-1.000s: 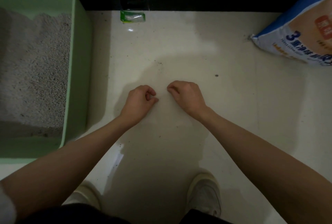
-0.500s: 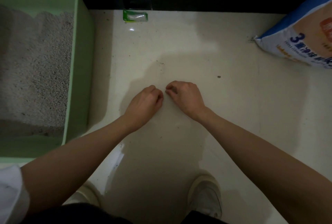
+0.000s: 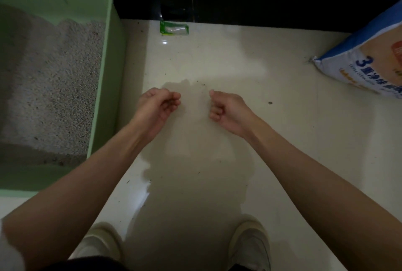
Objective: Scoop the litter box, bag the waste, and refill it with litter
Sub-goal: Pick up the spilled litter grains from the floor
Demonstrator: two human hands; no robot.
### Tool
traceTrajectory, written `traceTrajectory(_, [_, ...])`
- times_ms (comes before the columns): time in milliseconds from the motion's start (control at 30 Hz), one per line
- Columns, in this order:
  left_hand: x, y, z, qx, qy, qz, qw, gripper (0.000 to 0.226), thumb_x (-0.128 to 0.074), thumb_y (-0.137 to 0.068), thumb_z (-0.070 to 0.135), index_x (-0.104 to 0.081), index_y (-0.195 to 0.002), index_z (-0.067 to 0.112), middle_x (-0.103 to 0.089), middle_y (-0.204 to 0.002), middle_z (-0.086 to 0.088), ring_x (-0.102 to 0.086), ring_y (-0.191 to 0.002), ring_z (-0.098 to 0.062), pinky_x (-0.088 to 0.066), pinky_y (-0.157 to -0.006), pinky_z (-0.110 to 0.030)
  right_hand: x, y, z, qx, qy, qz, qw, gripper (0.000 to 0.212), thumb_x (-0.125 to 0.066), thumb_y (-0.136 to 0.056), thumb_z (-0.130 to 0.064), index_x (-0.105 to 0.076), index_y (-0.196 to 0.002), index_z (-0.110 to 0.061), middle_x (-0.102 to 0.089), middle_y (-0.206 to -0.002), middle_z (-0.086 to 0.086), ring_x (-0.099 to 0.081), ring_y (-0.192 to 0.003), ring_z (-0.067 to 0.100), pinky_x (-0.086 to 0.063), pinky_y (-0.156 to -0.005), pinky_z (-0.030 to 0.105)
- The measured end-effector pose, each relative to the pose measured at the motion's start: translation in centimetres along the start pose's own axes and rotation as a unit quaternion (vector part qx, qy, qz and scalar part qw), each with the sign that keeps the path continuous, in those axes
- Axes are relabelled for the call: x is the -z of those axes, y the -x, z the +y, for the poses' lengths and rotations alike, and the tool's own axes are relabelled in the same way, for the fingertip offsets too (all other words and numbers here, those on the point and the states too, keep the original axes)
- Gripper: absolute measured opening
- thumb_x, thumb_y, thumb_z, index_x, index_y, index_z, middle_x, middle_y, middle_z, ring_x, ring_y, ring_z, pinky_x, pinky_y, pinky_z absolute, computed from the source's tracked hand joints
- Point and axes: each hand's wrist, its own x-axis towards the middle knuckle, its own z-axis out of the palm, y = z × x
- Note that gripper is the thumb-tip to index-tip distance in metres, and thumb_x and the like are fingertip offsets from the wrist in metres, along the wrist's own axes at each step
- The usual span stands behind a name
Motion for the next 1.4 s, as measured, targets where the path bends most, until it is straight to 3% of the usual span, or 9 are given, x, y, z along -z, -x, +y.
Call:
traceTrajectory(67, [0.3,-0.1,0.3,-0.036,-0.010,-0.006,0.999,0.030,-0.044,-0.086,-0.012,-0.043,-0.065,0.009,-0.066,-0.058,-0.001,-0.061,-0.055,-0.011,-0.049,-0.059,-0.018,-0.2,0.0,-1.4,-0.057,-0.160,-0.079,0.982,0.031,-0.036,-0.098,-0.010,-0.037,-0.067,-0.016,-0.036,-0.046,-0.006,-0.034,-0.039,0.005,-0.029,-0.039,0.017])
traceTrajectory(200, [0.4,-0.8,0.8,-0.060,-0.037,0.013,0.997,0.027,-0.040,-0.081,-0.014,-0.053,-0.067,0.005,-0.061,-0.054,-0.001,-0.054,-0.054,-0.012,-0.044,-0.056,-0.019,-0.8,-0.5,-3.0,-0.048,-0.165,-0.092,0.981,0.025,-0.038,-0.094,-0.006,-0.049,-0.072,-0.011,-0.057,-0.058,0.001,-0.053,-0.053,0.010,-0.041,-0.046,0.017])
traceTrajectory(333, [0.2,-2.1,1.2,-0.022,-0.053,0.119,0.991,0.028,-0.038,-0.081,-0.002,-0.053,-0.058,0.008,-0.052,-0.047,0.001,-0.043,-0.050,-0.013,-0.033,-0.051,-0.024,-1.8,-2.1,-4.3,-0.019,-0.052,-0.029,0.998,0.025,-0.036,-0.090,0.000,-0.055,-0.075,-0.007,-0.057,-0.059,0.001,-0.051,-0.058,0.012,-0.038,-0.051,0.018])
traceTrajectory(433, [-0.6,-3.5,1.7,-0.040,-0.252,0.161,0.953,0.026,-0.047,-0.088,0.014,-0.062,-0.068,0.008,-0.052,-0.060,0.000,-0.044,-0.055,-0.013,-0.032,-0.050,-0.026,-2.8,-4.1,-5.2,0.043,0.109,0.054,0.992,0.012,-0.052,-0.088,-0.004,-0.061,-0.080,-0.004,-0.048,-0.059,0.000,-0.040,-0.053,0.012,-0.030,-0.047,0.018])
traceTrajectory(600, [-0.4,-5.1,1.8,-0.145,-0.452,0.178,0.862,0.019,-0.059,-0.086,0.018,-0.064,-0.101,0.007,-0.060,-0.087,-0.005,-0.055,-0.089,-0.019,-0.036,-0.073,-0.021,-4.2,-7.6,-6.1,0.203,0.490,0.127,0.838,0.022,-0.056,-0.091,-0.016,-0.070,-0.105,-0.009,-0.068,-0.103,-0.001,-0.060,-0.098,0.012,-0.041,-0.086,0.017])
traceTrajectory(733, [0.4,-6.0,1.3,-0.160,-0.464,0.177,0.853,0.019,-0.061,-0.086,0.016,-0.061,-0.101,0.005,-0.064,-0.094,-0.011,-0.056,-0.092,-0.023,-0.026,-0.064,-0.013,-5.3,-9.5,-6.2,0.227,0.514,0.132,0.816,0.026,-0.058,-0.090,-0.018,-0.068,-0.113,-0.011,-0.066,-0.120,0.007,-0.059,-0.113,0.019,-0.041,-0.102,0.024])
traceTrajectory(933, [0.7,-7.0,1.3,-0.175,-0.484,0.157,0.843,0.013,-0.063,-0.085,0.015,-0.064,-0.095,0.007,-0.055,-0.080,0.001,-0.049,-0.077,-0.013,-0.025,-0.063,-0.012,-6.3,-11.0,-5.2,0.258,0.544,0.121,0.789,0.028,-0.058,-0.089,-0.017,-0.068,-0.115,-0.010,-0.068,-0.117,0.009,-0.061,-0.112,0.021,-0.041,-0.103,0.028])
traceTrajectory(1200, [0.8,-7.4,1.4,-0.185,-0.472,0.138,0.851,0.007,-0.063,-0.083,0.013,-0.068,-0.083,0.008,-0.063,-0.077,-0.004,-0.053,-0.073,-0.016,-0.028,-0.061,-0.017,-6.2,-12.0,-4.9,0.315,0.563,0.130,0.753,0.018,-0.059,-0.088,-0.010,-0.073,-0.096,-0.004,-0.070,-0.102,0.011,-0.062,-0.097,0.022,-0.040,-0.084,0.022])
traceTrajectory(1400, [0.8,-7.7,1.4,-0.161,-0.527,0.125,0.825,0.011,-0.059,-0.088,0.020,-0.066,-0.088,0.012,-0.068,-0.094,-0.012,-0.060,-0.092,-0.031,-0.048,-0.082,-0.037,-6.4,-12.5,-4.7,0.342,0.682,0.122,0.635,0.024,-0.044,-0.089,-0.001,-0.066,-0.096,0.003,-0.064,-0.100,0.019,-0.058,-0.095,0.032,-0.042,-0.079,0.036])
